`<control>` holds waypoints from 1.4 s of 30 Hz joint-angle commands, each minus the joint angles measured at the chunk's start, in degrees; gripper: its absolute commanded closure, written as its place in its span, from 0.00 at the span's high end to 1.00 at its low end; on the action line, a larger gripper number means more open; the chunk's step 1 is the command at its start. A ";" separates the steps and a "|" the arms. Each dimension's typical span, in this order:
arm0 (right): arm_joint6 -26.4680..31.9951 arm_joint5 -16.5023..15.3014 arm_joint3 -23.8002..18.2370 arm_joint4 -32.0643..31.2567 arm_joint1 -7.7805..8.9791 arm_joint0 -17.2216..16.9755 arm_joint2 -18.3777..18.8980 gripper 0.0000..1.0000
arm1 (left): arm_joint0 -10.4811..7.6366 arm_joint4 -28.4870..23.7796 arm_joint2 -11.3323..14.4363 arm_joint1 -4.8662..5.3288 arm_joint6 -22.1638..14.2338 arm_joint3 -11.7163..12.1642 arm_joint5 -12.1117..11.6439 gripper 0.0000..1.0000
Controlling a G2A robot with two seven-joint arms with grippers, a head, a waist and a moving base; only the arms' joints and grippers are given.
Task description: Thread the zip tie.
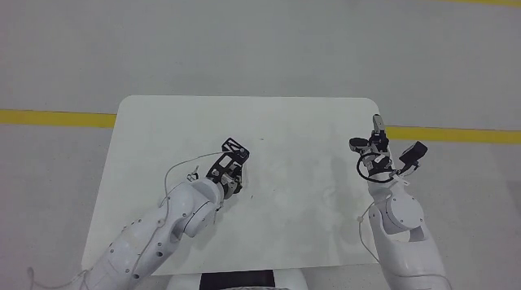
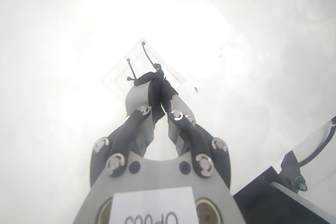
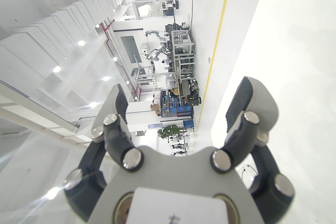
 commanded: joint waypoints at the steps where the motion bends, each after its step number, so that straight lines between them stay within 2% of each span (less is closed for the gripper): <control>1: 0.00 0.00 0.00 0.00 0.00 0.00 0.00 1.00 | -0.01 -0.42 -0.06 0.01 1.22 0.77 -0.51 0.00; 8: 0.00 0.00 0.00 0.00 0.00 0.00 0.00 1.00 | -1.55 -3.09 -0.47 -0.19 2.29 4.10 -1.28 0.00; 16: 0.00 0.00 0.00 0.00 0.00 0.00 0.00 1.00 | -4.03 -3.95 0.76 -0.70 2.58 7.71 -1.30 0.00; 26: 0.00 0.00 0.00 0.00 0.00 0.00 0.00 1.00 | -6.76 -6.03 1.88 -1.45 4.47 10.64 -0.71 0.00; 28: 0.00 0.00 0.00 0.00 0.00 0.00 0.00 1.00 | -7.57 -6.30 2.41 -1.68 4.61 11.57 -0.63 0.07; 34: 0.00 0.00 0.00 0.00 0.00 0.00 0.00 1.00 | -9.57 -7.24 3.70 -2.34 4.70 14.24 0.08 0.10; 36: 0.00 0.00 0.00 0.00 0.00 0.00 0.00 1.00 | -9.90 -7.63 3.88 -2.48 4.81 14.84 0.33 0.20; 38: 0.00 0.00 0.00 0.00 0.00 0.00 0.00 1.00 | -10.24 -7.88 4.00 -2.60 5.07 15.59 0.48 0.24; 42: 0.00 0.00 0.00 0.00 0.00 0.00 0.00 1.00 | -10.59 -8.22 4.17 -2.73 5.46 16.20 0.57 0.24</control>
